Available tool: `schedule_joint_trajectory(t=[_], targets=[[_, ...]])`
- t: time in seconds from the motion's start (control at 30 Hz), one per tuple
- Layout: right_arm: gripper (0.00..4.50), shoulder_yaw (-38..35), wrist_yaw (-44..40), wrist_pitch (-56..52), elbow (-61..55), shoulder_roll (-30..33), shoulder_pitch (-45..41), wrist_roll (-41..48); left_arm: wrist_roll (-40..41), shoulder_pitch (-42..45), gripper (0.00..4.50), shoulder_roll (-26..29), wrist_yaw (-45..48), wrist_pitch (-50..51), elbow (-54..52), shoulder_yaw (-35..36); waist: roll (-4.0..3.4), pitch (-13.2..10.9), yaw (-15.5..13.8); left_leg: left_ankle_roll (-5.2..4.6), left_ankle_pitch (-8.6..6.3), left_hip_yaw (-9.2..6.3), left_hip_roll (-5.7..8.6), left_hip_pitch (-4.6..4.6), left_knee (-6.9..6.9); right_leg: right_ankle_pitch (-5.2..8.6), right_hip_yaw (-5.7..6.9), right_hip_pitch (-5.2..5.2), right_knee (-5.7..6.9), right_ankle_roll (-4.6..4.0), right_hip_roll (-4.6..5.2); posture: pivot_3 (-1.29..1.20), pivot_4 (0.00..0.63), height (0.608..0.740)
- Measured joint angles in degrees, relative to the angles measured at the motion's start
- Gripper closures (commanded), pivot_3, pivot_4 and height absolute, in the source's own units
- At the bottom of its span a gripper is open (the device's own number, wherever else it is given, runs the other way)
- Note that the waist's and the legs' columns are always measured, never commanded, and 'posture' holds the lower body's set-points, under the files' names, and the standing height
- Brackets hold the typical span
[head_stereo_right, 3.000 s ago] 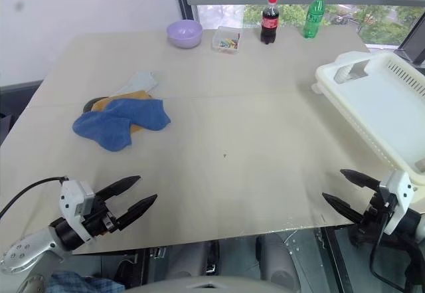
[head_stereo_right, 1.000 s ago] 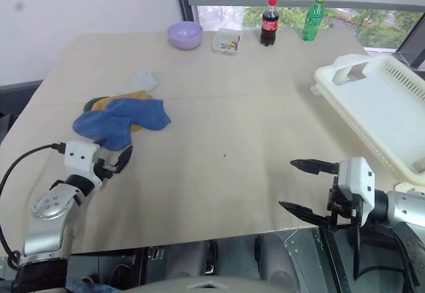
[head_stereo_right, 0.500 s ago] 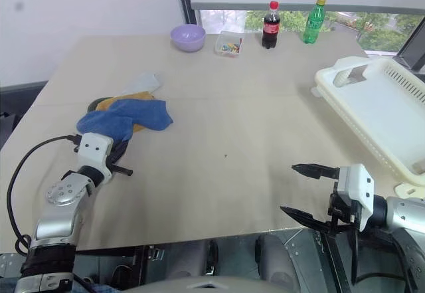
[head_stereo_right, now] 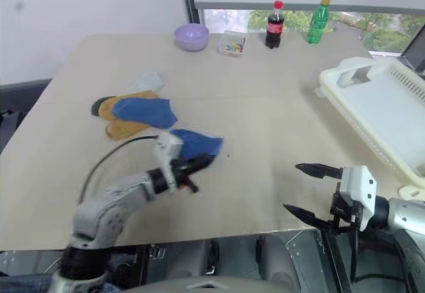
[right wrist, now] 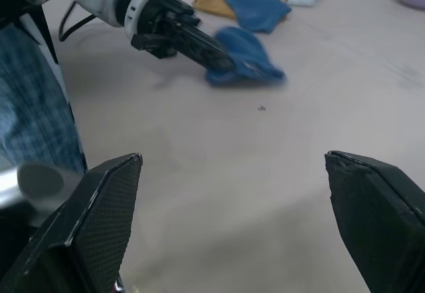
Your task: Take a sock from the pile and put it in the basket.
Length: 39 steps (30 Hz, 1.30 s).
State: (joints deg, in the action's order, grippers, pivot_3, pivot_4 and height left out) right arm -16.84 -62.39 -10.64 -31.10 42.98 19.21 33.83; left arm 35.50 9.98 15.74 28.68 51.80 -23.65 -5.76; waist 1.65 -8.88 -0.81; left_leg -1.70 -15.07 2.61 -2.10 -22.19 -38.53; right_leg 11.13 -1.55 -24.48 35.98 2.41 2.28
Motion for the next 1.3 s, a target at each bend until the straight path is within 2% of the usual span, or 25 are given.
schedule_joint_trajectory(t=[0.07, 0.13, 0.2, 0.23, 0.27, 0.47, 0.57, 0.73, 0.8, 0.87, 1.07, 1.17, 1.23, 1.3], targets=[[0.00, 0.0, 0.8, 0.1, 0.4, 0.0, -0.3, -1.1, 1.3, 4.5, 4.46, -4.3, -1.9, 6.9, 1.9, -5.0, -0.01, 0.0, 0.0, 0.00, 0.00, -0.09, -0.03, 0.04, -0.01, 0.00, -0.01, 0.05, 0.01, 0.00, -0.14, 0.00, 0.150, 0.740], [0.00, 0.1, 2.0, 0.0, 0.6, 0.0, -0.4, -2.4, 2.3, 7.4, 4.46, -6.3, -2.0, 11.6, 3.2, -9.8, -0.01, 0.0, 0.3, 0.00, 0.00, -0.14, -0.09, 0.07, 0.01, 0.00, -0.04, 0.04, 0.00, -0.01, -0.28, 0.00, 0.150, 0.740], [0.00, 0.0, 3.2, 0.0, 0.6, 0.0, -0.1, -3.5, 2.3, 8.8, 3.80, -5.9, -1.2, 13.0, 4.5, -12.1, -0.05, 0.0, 0.9, 0.00, 0.00, -0.21, -0.13, 0.13, 0.12, 0.02, -0.07, 0.03, 0.02, -0.05, -0.37, 0.00, 0.150, 0.740], [0.00, 0.0, 3.6, -0.2, 0.7, 0.0, 0.1, -3.8, 2.3, 9.3, 3.62, -5.5, -1.0, 13.2, 5.0, -12.4, -0.06, 0.0, 1.0, 0.00, 0.00, -0.26, -0.14, 0.13, 0.12, 0.02, -0.05, 0.02, 0.03, -0.06, -0.40, 0.00, 0.150, 0.740], [0.00, -0.1, 4.5, -0.4, 0.6, 0.0, 0.4, -4.4, 2.3, 10.1, 3.20, -5.3, -0.7, 13.8, 5.5, -12.4, -0.06, 0.0, 1.1, 0.00, 0.00, -0.34, -0.14, 0.13, 0.12, 0.02, -0.04, 0.02, 0.05, -0.07, -0.42, 0.00, 0.150, 0.740], [0.00, -0.4, 13.9, -9.0, -3.8, -1.6, 4.0, -4.8, 5.7, 15.0, 3.20, -4.6, 1.8, 17.3, 7.5, -8.2, -0.08, 0.0, 1.2, 0.00, 0.00, -0.35, -0.08, 0.04, 0.04, 0.01, -0.04, 0.01, 0.05, -0.06, -0.34, 0.00, 0.150, 0.740], [0.00, 0.4, 19.0, -16.2, -6.9, -3.2, 5.4, -2.5, 9.7, 18.7, 3.20, -0.9, 8.4, 18.3, 8.9, -5.6, -0.10, 0.0, 1.3, 0.00, 0.00, -0.36, -0.07, -0.01, 0.04, 0.01, -0.05, -0.03, 0.01, -0.06, -0.31, 0.00, 0.150, 0.740], [0.00, 1.2, 25.3, -27.4, -10.6, -4.2, 5.7, 4.0, 12.8, 24.4, 3.20, 0.8, 15.7, 17.7, 15.2, -2.4, -0.09, 0.0, 1.2, 0.00, 0.00, -0.43, -0.05, -0.18, 0.01, 0.01, 0.01, -0.10, -0.01, -0.06, -0.30, 0.00, 0.150, 0.740], [0.00, 2.2, 29.9, -33.7, -12.4, -6.3, 4.3, 8.8, 9.9, 28.4, 3.20, 0.8, 18.3, 12.1, 21.1, -3.1, -0.06, 0.0, 1.1, -0.01, 0.00, -0.57, -0.04, -0.31, -0.04, 0.01, 0.09, -0.19, -0.02, -0.06, -0.33, 0.00, 0.150, 0.740], [0.00, 4.2, 37.1, -40.1, -12.9, -10.9, 1.4, 14.1, 1.7, 32.9, 3.20, 0.5, 19.4, 1.3, 30.5, -5.9, -0.11, 0.1, 0.9, -0.01, 0.01, -0.61, -0.03, -0.40, -0.10, 0.00, 0.08, -0.21, -0.02, -0.07, -0.35, 0.00, 0.150, 0.740], [0.00, 5.4, 49.6, -49.5, -12.6, -16.3, -2.8, 22.8, -14.3, 37.0, 3.20, -3.1, 22.2, -20.0, 52.8, -12.4, -0.10, 0.0, 0.8, -0.02, 0.00, -0.57, -0.02, -0.73, -0.09, -0.08, 0.08, -0.37, -0.20, -0.20, -0.32, 0.00, 0.150, 0.740], [0.74, 5.9, 53.3, -50.9, -11.2, -17.3, -5.6, 23.2, -19.9, 38.0, 3.10, -4.4, 24.5, -28.7, 59.8, -14.4, -0.07, 0.0, 0.8, -0.02, -0.01, -0.60, -0.02, -0.75, -0.08, -0.08, 0.10, -0.36, -0.21, -0.20, -0.31, 0.00, 0.150, 0.740], [1.81, 6.2, 54.0, -51.2, -10.5, -16.1, -6.5, 22.4, -22.2, 38.6, 3.10, -4.4, 26.9, -31.8, 61.2, -15.1, -0.09, 0.0, 0.8, -0.02, -0.01, -0.58, -0.01, -0.73, -0.08, -0.01, 0.09, -0.36, -0.18, -0.07, -0.29, 0.00, 0.150, 0.740], [2.49, 6.5, 53.7, -51.1, -10.5, -14.2, -6.5, 21.1, -23.3, 38.6, 3.10, -4.2, 28.4, -33.2, 61.8, -15.2, -0.08, 0.0, 0.7, -0.03, -0.01, -0.59, -0.02, -0.71, -0.09, 0.00, 0.11, -0.35, -0.17, -0.05, -0.29, 0.00, 0.150, 0.740]])
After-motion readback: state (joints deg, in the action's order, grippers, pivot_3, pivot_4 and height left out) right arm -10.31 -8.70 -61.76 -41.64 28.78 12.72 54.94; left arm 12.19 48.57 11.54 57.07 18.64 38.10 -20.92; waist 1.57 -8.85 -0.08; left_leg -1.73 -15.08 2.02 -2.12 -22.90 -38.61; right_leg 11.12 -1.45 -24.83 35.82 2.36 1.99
